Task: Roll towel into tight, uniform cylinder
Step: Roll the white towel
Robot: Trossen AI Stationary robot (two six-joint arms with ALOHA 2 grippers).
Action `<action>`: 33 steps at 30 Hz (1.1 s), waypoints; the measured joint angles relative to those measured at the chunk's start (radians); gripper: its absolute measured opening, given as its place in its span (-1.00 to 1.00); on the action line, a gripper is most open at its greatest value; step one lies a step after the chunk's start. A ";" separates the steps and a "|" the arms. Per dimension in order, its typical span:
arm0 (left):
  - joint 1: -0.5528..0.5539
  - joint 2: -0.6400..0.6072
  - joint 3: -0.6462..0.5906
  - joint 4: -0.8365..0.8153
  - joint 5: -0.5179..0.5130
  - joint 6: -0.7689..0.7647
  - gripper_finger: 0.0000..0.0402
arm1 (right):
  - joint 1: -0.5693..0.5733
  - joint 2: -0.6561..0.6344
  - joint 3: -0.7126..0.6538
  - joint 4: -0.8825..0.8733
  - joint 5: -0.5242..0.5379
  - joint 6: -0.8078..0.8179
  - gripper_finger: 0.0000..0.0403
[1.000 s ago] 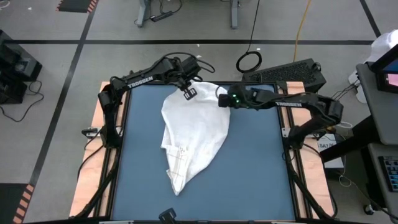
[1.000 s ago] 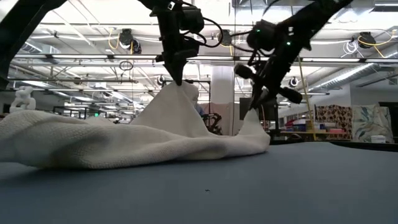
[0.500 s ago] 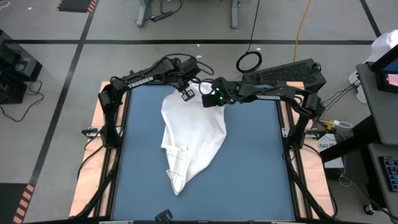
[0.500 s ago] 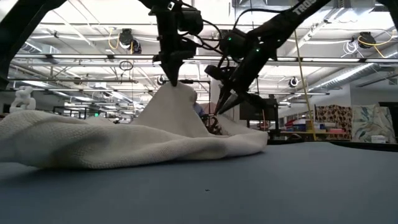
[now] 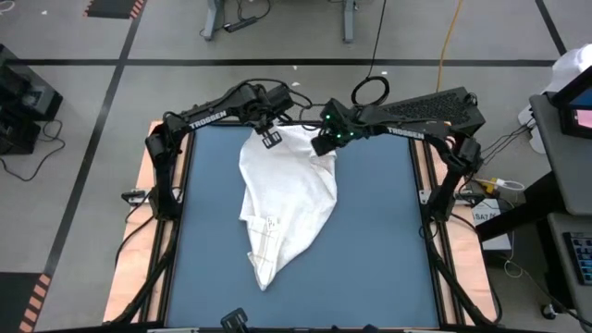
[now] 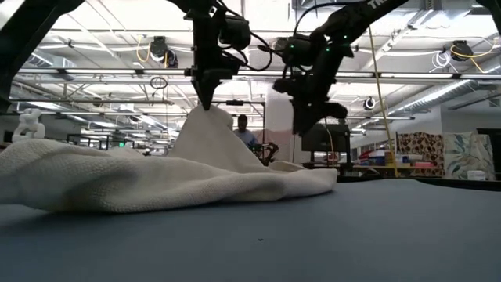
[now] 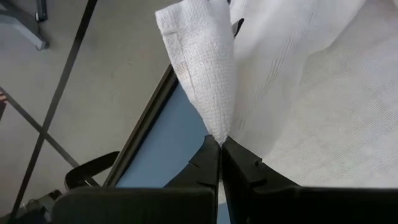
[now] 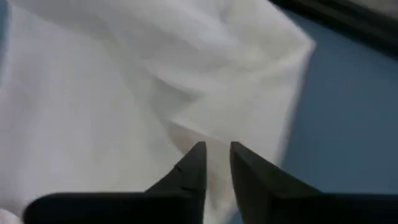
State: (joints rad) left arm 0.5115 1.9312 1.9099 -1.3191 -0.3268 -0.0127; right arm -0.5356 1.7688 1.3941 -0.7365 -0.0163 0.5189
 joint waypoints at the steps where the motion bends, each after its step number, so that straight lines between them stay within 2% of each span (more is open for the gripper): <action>1: 0.001 0.000 0.000 -0.001 0.000 0.002 -0.95 | -0.010 0.000 0.000 -0.028 0.002 -0.038 -0.57; 4: 0.000 0.000 0.000 -0.004 0.000 0.019 -0.95 | -0.029 0.003 -0.038 -0.029 0.014 -0.152 -0.35; 10: 0.000 0.000 0.000 -0.017 0.000 0.021 -0.95 | -0.051 0.003 -0.174 0.112 -0.010 -0.274 0.05; 16: 0.000 0.000 0.000 -0.033 0.000 0.021 -0.95 | -0.055 0.002 -0.305 0.300 -0.040 -0.294 0.14; 20: 0.000 0.000 0.000 -0.034 0.000 0.021 -0.95 | -0.056 0.002 -0.349 0.383 -0.034 -0.274 0.05; 23: 0.000 0.000 0.000 -0.034 0.000 0.021 -0.95 | -0.061 0.002 -0.356 0.398 -0.033 -0.280 -0.10; 26: 0.000 0.000 0.000 -0.033 0.000 0.021 -0.95 | -0.067 0.001 -0.366 0.414 -0.029 -0.288 -0.38; 30: 0.000 0.000 0.000 -0.027 0.000 0.021 -0.95 | -0.068 0.001 -0.360 0.433 -0.036 -0.301 -0.89; 33: 0.000 0.000 0.000 -0.025 -0.010 0.025 -0.95 | -0.068 0.001 -0.336 0.417 -0.036 -0.299 -0.94</action>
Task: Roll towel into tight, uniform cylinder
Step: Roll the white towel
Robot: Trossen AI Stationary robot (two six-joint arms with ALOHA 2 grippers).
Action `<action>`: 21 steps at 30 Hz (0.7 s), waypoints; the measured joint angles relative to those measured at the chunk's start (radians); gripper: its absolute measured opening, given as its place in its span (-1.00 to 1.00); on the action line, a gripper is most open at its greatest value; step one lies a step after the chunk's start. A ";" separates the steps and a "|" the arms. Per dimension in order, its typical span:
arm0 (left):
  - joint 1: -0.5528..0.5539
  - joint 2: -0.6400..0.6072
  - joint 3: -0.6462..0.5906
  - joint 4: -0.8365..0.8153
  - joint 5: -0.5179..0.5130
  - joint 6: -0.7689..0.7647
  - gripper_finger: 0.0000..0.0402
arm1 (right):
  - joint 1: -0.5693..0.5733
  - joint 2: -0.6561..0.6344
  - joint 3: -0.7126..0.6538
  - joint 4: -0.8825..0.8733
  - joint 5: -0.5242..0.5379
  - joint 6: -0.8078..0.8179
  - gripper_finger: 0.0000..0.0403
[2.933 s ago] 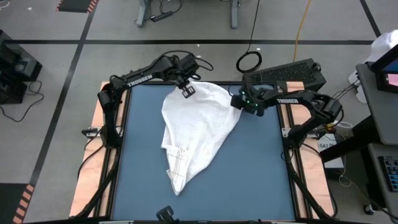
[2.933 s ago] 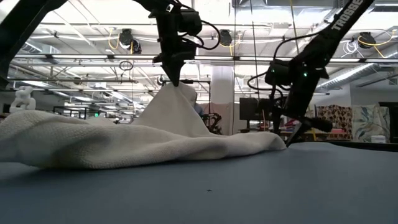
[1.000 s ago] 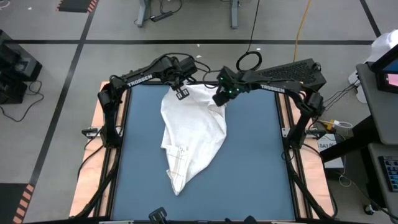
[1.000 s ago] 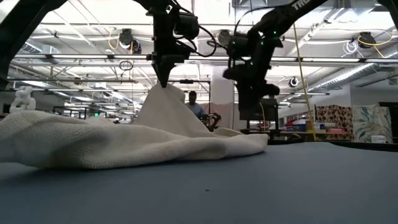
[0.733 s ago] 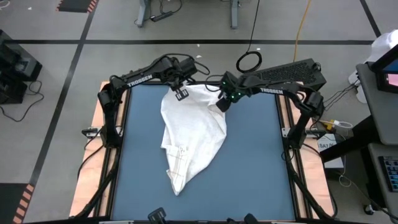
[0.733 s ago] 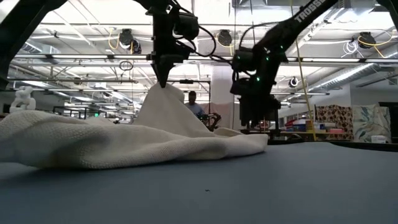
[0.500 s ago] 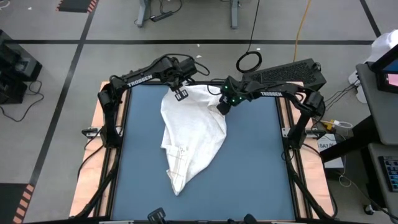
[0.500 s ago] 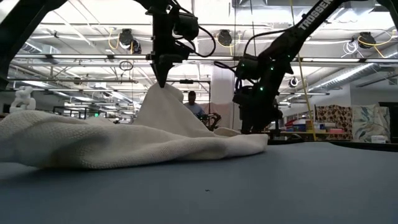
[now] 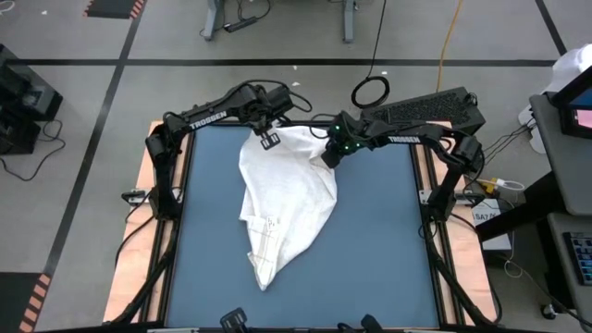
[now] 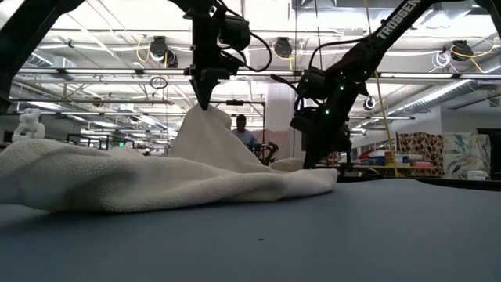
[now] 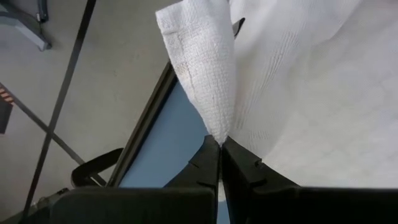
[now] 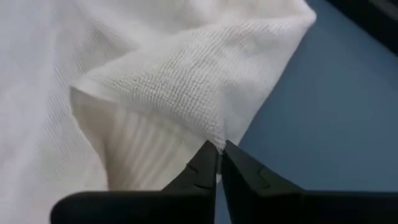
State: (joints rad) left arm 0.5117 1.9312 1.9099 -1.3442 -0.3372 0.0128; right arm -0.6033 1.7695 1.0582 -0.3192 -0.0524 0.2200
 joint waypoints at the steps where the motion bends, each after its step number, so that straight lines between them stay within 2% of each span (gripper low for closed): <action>1: 0.000 0.000 0.000 0.000 -0.004 0.006 -0.95 | 0.000 0.000 0.013 -0.013 -0.001 0.000 -0.95; 7: 0.010 0.000 0.000 0.003 -0.012 0.031 -0.95 | -0.005 -0.072 0.100 -0.152 -0.077 -0.038 -0.99; 9: 0.017 0.000 0.000 0.004 -0.012 0.045 -0.95 | -0.003 -0.118 0.132 -0.248 -0.063 -0.050 -0.99; 12: 0.025 0.000 0.000 0.014 -0.013 0.061 -0.95 | 0.008 -0.189 0.182 -0.379 0.014 -0.053 -0.99; 16: 0.027 0.000 0.000 0.059 -0.012 0.081 -0.95 | 0.011 -0.281 0.238 -0.439 0.041 -0.037 -1.00; 19: 0.027 0.000 0.000 0.104 0.023 0.090 -0.95 | 0.032 -0.321 0.254 -0.442 0.166 -0.022 -1.00; 21: 0.024 0.000 0.000 0.124 0.058 0.105 -0.95 | 0.045 -0.324 0.253 -0.442 0.280 -0.089 -1.00</action>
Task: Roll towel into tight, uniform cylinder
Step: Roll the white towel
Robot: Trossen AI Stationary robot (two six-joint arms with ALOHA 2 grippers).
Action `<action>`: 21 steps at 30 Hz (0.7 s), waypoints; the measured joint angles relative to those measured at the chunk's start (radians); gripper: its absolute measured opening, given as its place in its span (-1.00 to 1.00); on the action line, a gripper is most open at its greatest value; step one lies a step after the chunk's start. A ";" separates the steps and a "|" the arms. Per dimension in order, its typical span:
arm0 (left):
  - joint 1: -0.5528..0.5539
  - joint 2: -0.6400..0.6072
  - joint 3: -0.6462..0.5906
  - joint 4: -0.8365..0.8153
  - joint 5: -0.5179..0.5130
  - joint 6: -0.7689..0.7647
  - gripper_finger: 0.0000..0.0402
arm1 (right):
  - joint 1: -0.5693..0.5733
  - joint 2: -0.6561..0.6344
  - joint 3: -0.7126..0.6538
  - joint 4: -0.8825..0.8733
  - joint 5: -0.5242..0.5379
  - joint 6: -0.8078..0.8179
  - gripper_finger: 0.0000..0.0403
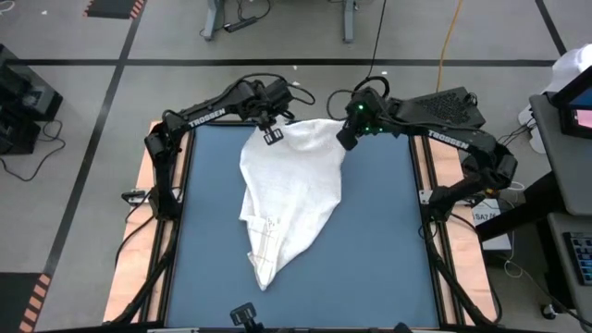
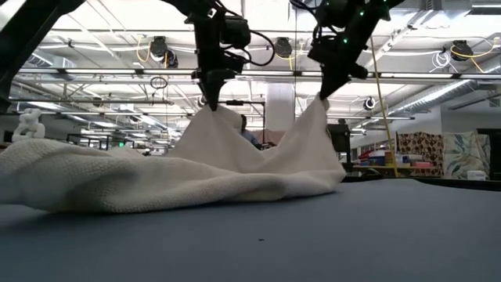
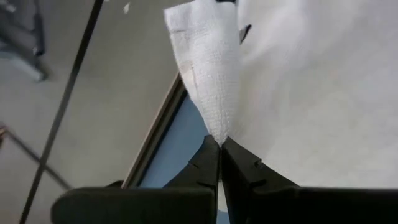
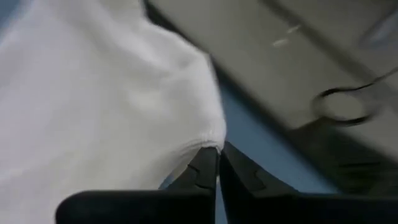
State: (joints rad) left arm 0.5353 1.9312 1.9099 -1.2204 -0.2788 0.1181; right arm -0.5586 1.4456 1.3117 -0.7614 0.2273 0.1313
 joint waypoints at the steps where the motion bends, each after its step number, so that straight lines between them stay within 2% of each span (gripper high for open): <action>1: -0.002 0.000 0.000 0.008 0.014 0.002 -0.95 | 0.004 0.004 0.000 0.000 0.045 -0.048 -1.00; 8: -0.028 0.000 0.000 0.008 0.043 0.000 -0.95 | 0.005 0.080 -0.029 0.008 0.310 -0.428 -0.99; 10: -0.035 0.000 0.000 -0.004 0.043 -0.005 -0.95 | -0.013 0.091 -0.054 0.012 0.358 -0.476 -0.94; 12: -0.044 0.000 0.000 -0.009 0.044 -0.007 -0.95 | -0.031 0.095 -0.081 0.015 0.371 -0.453 -0.86; 14: -0.054 0.000 0.000 -0.016 0.047 -0.007 -0.95 | -0.047 0.095 -0.093 0.009 0.362 -0.380 -0.74; 17: -0.064 0.000 0.000 -0.017 0.049 -0.006 -0.95 | -0.068 0.095 -0.095 -0.076 0.279 -0.282 -0.52; 21: -0.067 0.000 0.000 -0.018 0.112 -0.003 -0.95 | -0.093 0.095 -0.097 -0.206 0.058 -0.148 -0.25</action>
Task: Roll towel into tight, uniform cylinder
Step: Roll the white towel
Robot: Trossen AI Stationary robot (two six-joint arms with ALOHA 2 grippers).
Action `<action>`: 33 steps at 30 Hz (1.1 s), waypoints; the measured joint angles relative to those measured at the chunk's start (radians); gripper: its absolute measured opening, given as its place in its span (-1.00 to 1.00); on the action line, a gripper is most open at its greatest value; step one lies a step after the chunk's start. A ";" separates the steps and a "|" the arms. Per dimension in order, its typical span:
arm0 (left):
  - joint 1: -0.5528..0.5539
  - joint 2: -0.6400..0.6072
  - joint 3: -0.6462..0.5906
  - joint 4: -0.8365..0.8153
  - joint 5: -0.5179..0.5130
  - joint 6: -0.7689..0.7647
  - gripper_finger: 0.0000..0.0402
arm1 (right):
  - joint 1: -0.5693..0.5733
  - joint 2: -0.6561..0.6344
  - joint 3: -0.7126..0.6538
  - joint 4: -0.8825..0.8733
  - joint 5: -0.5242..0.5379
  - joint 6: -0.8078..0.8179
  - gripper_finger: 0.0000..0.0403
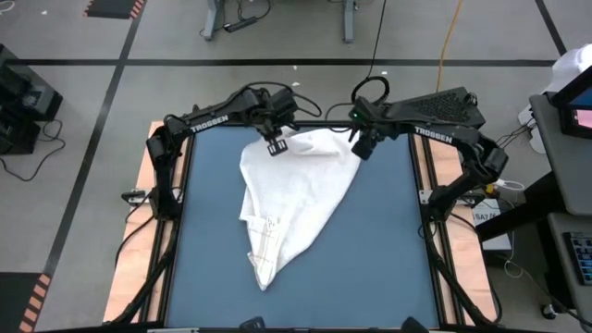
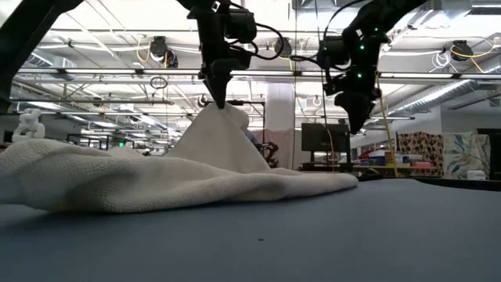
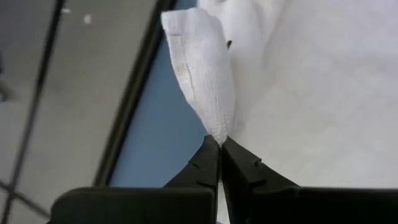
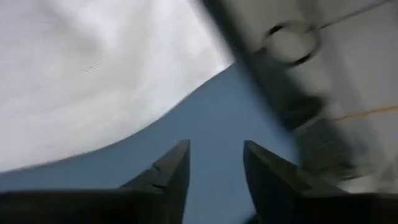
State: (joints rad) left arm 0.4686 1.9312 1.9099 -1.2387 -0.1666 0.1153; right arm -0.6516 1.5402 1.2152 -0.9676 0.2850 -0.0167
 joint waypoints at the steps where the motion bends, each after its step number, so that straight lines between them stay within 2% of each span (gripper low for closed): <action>1: 0.000 0.000 0.000 0.000 0.021 0.000 -0.95 | -0.006 0.000 0.000 -0.021 -0.050 0.060 -0.20; 5: 0.000 0.000 0.000 -0.002 0.123 -0.002 -0.95 | -0.017 -0.003 -0.001 -0.028 -0.248 0.327 -0.08; 8: -0.001 0.000 0.000 -0.013 0.193 -0.005 -0.95 | 0.012 -0.005 -0.002 0.001 -0.348 0.485 -0.05; 11: 0.000 0.000 0.000 -0.039 0.266 -0.013 -0.95 | 0.075 -0.005 -0.020 0.053 -0.368 0.569 -0.05; 16: 0.002 0.000 0.000 -0.080 0.450 0.004 -0.95 | 0.188 -0.005 -0.083 0.185 -0.366 0.589 -0.10; 18: 0.001 0.000 0.000 -0.086 0.451 0.004 -0.95 | 0.230 -0.005 -0.128 0.264 -0.367 0.602 -0.14; 20: 0.001 0.000 0.000 -0.079 0.398 0.005 -0.95 | 0.267 -0.005 -0.192 0.362 -0.368 0.646 -0.18; 22: 0.006 0.000 0.000 -0.063 0.334 0.013 -0.95 | 0.301 -0.005 -0.266 0.467 -0.370 0.731 -0.26; 25: 0.018 0.000 0.000 -0.033 0.290 0.029 -0.95 | 0.343 -0.005 -0.369 0.605 -0.391 0.883 -0.40; 30: 0.036 0.000 0.000 0.058 0.281 0.030 -0.95 | 0.430 -0.005 -0.475 0.812 -0.412 1.067 -0.67; 33: 0.044 0.000 0.000 0.136 0.280 0.029 -0.95 | 0.489 -0.005 -0.495 0.859 -0.384 1.114 -0.78</action>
State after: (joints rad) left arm 0.5127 1.9312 1.9099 -1.1028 0.1134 0.1438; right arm -0.1626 1.5356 0.7205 -0.1084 -0.0990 1.0974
